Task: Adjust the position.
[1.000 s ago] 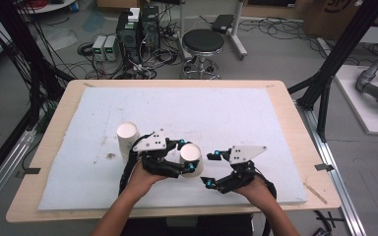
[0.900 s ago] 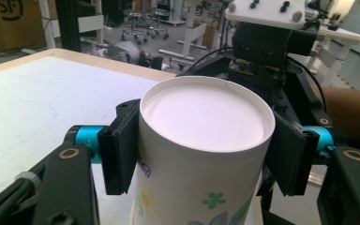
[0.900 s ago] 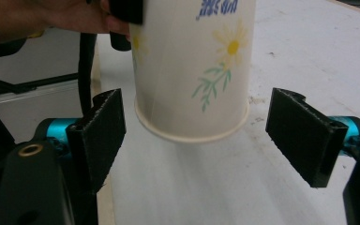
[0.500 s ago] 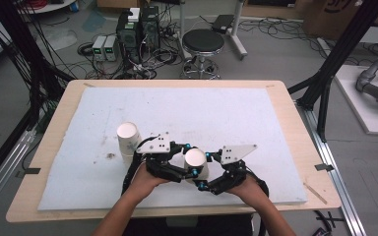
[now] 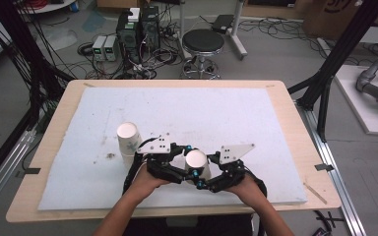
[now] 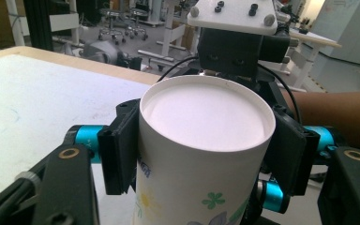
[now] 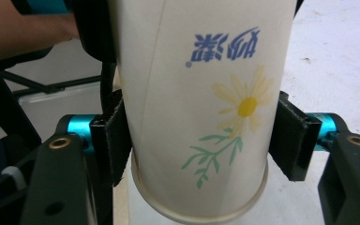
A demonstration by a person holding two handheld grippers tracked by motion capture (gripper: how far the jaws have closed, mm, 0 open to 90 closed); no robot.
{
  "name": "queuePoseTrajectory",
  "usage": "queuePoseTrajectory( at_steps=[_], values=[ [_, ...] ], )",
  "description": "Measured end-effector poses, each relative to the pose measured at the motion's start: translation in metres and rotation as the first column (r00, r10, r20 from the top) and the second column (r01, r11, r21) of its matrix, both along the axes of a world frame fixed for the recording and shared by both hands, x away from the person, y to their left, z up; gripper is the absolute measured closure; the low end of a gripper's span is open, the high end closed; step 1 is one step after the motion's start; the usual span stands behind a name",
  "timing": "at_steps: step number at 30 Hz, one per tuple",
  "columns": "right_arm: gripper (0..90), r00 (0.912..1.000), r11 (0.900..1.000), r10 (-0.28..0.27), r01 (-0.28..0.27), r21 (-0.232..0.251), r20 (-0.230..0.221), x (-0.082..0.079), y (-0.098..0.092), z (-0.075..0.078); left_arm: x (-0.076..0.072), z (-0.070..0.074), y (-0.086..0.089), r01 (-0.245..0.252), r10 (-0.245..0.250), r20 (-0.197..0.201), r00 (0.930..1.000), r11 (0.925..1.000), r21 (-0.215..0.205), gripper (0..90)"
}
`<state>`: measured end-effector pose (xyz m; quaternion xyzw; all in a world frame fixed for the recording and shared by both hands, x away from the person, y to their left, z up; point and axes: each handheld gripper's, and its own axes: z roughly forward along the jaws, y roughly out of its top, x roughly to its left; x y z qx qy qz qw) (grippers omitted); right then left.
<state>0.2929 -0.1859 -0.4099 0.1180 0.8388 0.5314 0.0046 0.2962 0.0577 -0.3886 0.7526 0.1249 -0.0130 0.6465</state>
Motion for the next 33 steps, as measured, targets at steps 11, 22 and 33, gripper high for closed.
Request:
queuePoseTrajectory(
  at_steps=[11,22,33],
  values=[
    [34.7,0.9978,0.982,0.032,-0.021,-0.190,0.057,-0.001,-0.003,0.005,-0.001,0.008,0.009,-0.027,0.026,0.003,0.9996,0.9932,0.113,15.9],
    [34.5,0.9974,0.961,0.046,-0.029,-0.276,0.056,0.002,0.002,0.009,-0.003,0.011,0.015,-0.011,0.008,0.014,0.9999,0.9788,0.204,15.9],
    [34.5,0.9942,0.926,0.086,-0.056,-0.372,0.064,0.004,0.010,0.019,-0.003,0.014,0.011,0.017,-0.025,0.025,0.9994,0.9585,0.284,16.3]
  ],
)
